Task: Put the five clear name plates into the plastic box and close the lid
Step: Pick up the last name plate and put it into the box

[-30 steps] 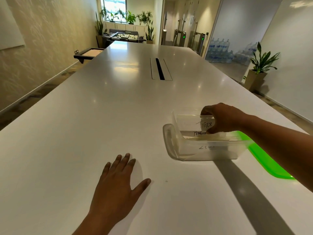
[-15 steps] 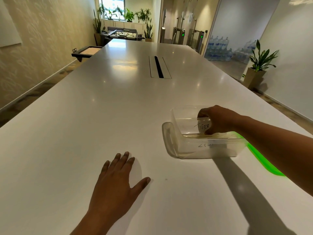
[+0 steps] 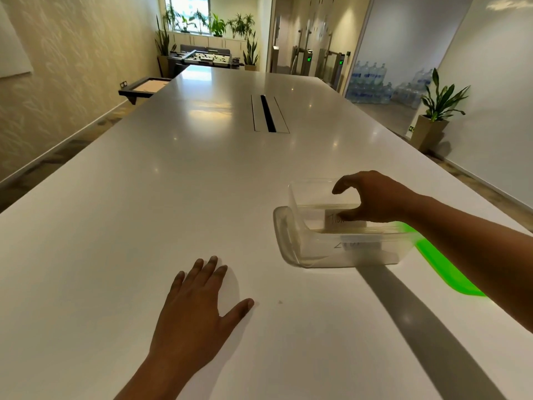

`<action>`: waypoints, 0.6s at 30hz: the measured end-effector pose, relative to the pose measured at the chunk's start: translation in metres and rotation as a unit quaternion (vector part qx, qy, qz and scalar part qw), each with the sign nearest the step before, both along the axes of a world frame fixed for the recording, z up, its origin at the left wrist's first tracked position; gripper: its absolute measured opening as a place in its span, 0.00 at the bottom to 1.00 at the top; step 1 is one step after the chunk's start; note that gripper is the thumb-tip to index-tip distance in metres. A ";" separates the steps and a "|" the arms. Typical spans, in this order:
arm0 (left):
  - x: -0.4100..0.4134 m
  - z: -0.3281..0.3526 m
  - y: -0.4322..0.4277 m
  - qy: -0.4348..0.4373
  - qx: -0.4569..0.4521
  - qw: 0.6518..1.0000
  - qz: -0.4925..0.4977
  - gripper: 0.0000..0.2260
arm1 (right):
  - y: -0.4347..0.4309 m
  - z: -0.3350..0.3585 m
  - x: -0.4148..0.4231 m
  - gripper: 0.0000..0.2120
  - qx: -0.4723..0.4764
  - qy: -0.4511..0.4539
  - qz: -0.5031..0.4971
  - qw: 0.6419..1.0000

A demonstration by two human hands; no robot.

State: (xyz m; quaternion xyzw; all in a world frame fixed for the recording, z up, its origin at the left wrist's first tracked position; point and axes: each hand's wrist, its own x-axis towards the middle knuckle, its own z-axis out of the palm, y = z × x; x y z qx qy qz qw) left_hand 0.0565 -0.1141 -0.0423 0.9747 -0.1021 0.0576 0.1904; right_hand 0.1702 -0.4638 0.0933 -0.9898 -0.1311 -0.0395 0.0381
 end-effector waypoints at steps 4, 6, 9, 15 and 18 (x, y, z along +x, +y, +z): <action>-0.001 0.000 0.001 -0.005 -0.001 1.000 0.000 0.45 | 0.021 0.010 -0.030 0.28 0.023 -0.071 0.022 0.997; -0.007 -0.004 0.005 0.003 0.007 1.000 0.000 0.45 | 0.037 0.006 -0.049 0.31 0.053 -0.089 0.039 0.994; -0.003 -0.002 0.003 -0.005 0.001 1.000 0.000 0.44 | 0.050 0.004 -0.076 0.28 0.127 -0.164 0.077 0.975; 0.000 -0.004 0.003 -0.007 0.009 1.000 -0.009 0.41 | 0.074 -0.037 -0.130 0.20 0.141 -0.196 0.132 0.962; -0.002 -0.003 0.002 -0.010 0.001 1.000 -0.008 0.41 | 0.077 -0.066 -0.148 0.22 0.145 -0.119 0.097 0.977</action>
